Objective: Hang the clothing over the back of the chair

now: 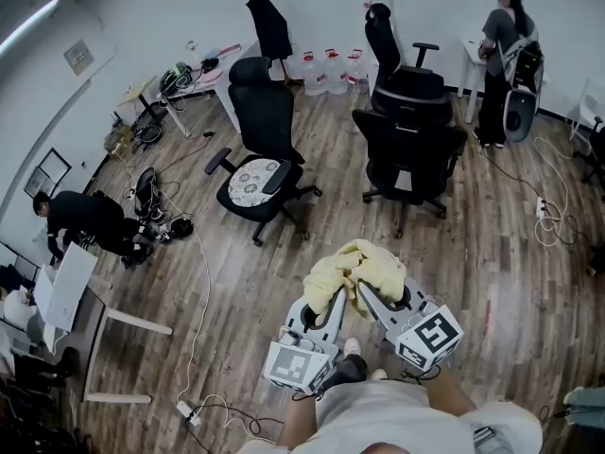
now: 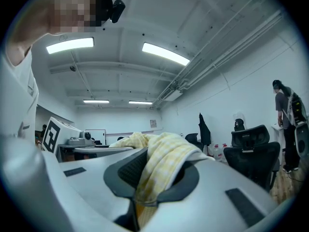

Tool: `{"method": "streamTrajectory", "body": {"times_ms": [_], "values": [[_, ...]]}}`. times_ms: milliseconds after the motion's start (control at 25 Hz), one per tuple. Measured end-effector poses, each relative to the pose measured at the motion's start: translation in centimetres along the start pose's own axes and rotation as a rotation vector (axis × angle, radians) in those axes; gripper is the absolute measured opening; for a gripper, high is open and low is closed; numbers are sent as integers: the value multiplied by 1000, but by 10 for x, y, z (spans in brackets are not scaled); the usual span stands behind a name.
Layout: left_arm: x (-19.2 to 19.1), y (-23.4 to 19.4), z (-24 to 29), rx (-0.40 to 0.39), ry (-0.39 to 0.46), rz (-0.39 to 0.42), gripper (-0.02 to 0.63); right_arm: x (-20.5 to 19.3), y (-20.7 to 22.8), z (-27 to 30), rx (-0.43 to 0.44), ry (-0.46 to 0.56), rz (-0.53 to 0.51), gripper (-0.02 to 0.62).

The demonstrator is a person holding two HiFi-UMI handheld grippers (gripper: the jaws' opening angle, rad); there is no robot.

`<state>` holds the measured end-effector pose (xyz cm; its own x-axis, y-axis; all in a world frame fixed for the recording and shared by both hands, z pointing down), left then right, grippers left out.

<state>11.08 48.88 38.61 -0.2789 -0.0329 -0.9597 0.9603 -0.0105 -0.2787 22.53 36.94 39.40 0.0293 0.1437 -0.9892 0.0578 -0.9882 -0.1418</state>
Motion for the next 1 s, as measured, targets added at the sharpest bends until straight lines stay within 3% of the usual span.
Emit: {"method": "streamTrajectory", "body": {"times_ms": [640,1000], "values": [[29,-104,56,-90,-38,-20,44,-12,35,97,-96,-45,13,60],[33,-134,80,-120,-29,-27,44,-19,54,126,-125,-51,4,60]]}}
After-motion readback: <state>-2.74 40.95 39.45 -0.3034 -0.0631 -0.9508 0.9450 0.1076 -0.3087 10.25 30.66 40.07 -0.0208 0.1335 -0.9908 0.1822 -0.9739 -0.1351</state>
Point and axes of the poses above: the fingertips, and each gripper's own axes: z forward along the fingers, y to its right, x out of its top, the point moved 9 cm from there along -z, backward along the fingers, and after that the axes turned 15 degrees about -z, right-handed, at the moved point
